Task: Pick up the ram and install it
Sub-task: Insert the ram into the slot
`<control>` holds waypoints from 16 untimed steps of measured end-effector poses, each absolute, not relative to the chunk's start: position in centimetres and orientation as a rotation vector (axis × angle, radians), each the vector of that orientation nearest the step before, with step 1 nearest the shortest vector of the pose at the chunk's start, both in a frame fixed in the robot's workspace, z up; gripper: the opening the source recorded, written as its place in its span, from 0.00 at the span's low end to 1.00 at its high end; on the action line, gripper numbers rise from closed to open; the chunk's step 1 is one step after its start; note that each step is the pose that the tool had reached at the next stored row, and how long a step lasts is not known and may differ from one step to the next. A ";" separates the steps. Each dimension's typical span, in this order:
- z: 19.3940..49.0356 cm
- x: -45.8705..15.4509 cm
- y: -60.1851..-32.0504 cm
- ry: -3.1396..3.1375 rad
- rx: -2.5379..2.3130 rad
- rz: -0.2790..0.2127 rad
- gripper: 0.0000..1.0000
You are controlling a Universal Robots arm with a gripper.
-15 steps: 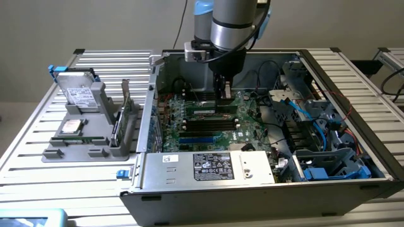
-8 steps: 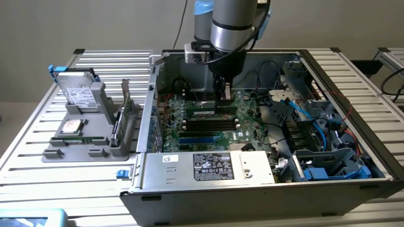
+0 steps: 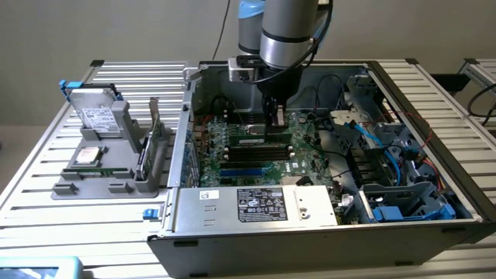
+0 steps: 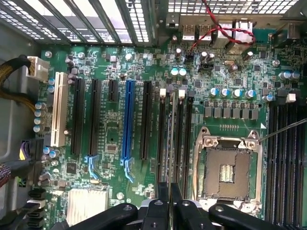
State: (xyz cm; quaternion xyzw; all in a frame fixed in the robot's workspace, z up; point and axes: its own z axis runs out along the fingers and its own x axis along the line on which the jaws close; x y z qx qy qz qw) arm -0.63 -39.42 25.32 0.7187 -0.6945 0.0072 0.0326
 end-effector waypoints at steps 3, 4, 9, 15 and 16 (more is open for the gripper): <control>25.2 -0.6 -39.4 -2.139 2.210 0.022 0.13; 25.1 -0.6 -39.4 -2.139 2.210 0.023 0.13; 24.8 -0.6 -39.5 -2.139 2.206 0.021 0.13; 24.7 -0.6 -39.6 -2.138 2.203 0.017 0.13; 24.7 -0.6 -39.6 -2.138 2.203 0.017 0.13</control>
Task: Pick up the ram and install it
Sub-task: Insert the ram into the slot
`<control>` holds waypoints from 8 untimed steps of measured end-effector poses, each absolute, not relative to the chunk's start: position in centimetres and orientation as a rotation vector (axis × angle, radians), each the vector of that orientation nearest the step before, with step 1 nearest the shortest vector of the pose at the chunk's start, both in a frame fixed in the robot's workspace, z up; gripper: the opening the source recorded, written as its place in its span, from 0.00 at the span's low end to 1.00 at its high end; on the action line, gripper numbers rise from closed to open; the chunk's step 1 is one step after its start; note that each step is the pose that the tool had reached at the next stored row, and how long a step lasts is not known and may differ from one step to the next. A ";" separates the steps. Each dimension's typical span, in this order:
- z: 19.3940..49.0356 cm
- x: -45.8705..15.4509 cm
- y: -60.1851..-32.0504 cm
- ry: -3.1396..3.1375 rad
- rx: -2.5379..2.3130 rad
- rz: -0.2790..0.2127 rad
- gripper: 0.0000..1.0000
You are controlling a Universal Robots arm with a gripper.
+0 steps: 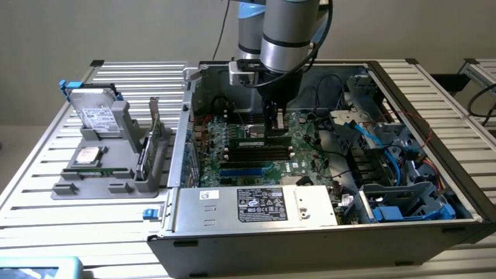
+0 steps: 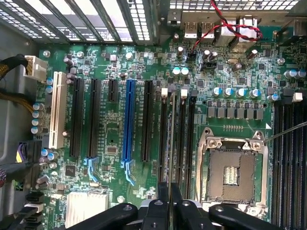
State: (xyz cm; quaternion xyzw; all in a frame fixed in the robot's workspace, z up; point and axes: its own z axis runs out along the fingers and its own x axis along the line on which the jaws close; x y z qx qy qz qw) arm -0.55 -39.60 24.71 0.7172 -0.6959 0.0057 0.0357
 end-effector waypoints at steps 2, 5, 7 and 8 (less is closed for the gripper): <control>24.7 -0.5 -39.6 -2.137 2.203 0.018 0.13; 24.6 -0.4 -39.6 -2.137 2.202 0.020 0.13; 24.5 -0.4 -39.6 -2.136 2.201 0.022 0.13; 24.5 -0.4 -39.6 -2.135 2.200 0.024 0.13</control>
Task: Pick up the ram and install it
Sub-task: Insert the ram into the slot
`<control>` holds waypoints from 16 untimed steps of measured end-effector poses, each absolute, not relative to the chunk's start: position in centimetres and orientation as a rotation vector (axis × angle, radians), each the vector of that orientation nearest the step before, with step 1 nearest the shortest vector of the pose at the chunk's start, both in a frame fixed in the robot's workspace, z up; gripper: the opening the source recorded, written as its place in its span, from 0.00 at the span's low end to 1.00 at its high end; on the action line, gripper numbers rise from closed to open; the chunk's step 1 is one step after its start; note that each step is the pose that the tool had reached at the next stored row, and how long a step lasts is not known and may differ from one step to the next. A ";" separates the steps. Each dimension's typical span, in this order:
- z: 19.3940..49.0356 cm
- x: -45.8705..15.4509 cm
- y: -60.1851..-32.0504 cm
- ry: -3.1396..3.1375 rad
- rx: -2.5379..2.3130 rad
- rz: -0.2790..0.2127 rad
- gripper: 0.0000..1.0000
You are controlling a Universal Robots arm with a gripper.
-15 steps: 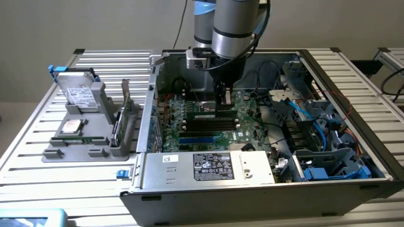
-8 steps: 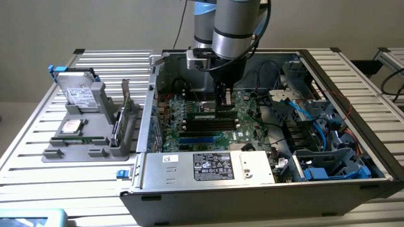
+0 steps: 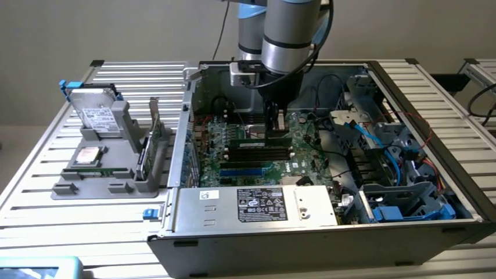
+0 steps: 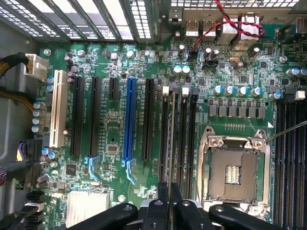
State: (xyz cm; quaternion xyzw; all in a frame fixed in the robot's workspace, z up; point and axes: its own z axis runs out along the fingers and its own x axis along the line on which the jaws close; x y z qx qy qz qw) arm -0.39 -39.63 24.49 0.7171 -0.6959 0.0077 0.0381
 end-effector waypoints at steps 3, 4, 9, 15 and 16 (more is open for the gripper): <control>24.3 -0.4 -39.6 -2.133 2.197 0.028 0.13; 24.2 -0.4 -39.6 -2.132 2.197 0.029 0.13; 23.8 -0.4 -39.6 -2.130 2.194 0.034 0.13; 23.6 -0.4 -39.6 -2.128 2.192 0.038 0.13; 23.6 -0.4 -39.6 -2.128 2.191 0.039 0.13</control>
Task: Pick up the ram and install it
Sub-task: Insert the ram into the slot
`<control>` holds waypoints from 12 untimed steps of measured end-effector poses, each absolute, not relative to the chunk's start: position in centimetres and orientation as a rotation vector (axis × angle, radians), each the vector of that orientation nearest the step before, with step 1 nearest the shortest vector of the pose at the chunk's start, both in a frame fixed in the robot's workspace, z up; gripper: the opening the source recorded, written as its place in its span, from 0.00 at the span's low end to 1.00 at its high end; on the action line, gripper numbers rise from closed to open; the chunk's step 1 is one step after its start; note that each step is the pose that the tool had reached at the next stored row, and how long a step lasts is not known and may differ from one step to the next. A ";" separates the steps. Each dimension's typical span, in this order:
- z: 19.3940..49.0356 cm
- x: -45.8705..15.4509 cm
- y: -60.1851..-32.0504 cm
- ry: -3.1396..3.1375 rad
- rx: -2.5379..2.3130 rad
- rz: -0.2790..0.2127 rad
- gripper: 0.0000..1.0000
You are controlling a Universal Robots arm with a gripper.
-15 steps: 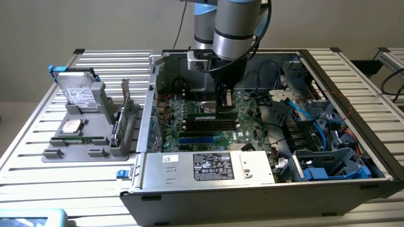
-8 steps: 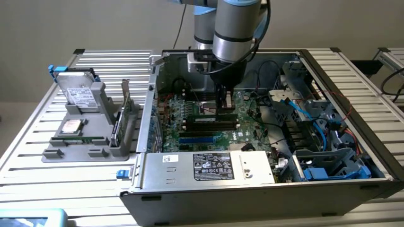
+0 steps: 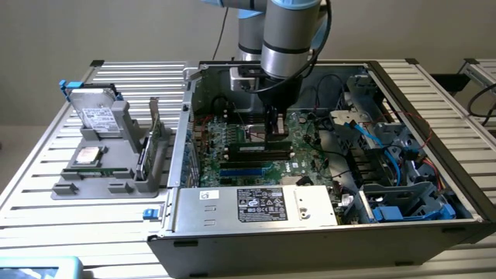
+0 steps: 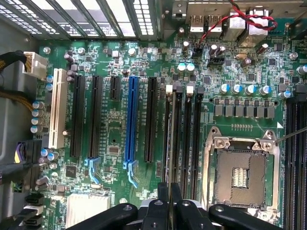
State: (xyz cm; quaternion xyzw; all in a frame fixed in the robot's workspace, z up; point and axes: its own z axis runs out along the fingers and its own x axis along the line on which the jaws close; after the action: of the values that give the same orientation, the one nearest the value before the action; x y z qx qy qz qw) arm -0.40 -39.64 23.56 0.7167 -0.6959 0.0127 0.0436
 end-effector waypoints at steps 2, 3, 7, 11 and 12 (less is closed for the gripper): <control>23.5 -0.4 -39.6 -2.127 2.191 0.039 0.13; 23.5 -0.4 -39.6 -2.127 2.191 0.040 0.13; 23.4 -0.5 -39.6 -2.127 2.191 0.040 0.13; 23.3 -0.5 -39.7 -2.127 2.191 0.040 0.13; 23.2 -0.5 -39.7 -2.127 2.191 0.040 0.13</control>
State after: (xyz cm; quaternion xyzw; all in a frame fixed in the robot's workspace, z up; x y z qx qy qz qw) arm -0.50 -39.67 23.24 0.7167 -0.6959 0.0130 0.0438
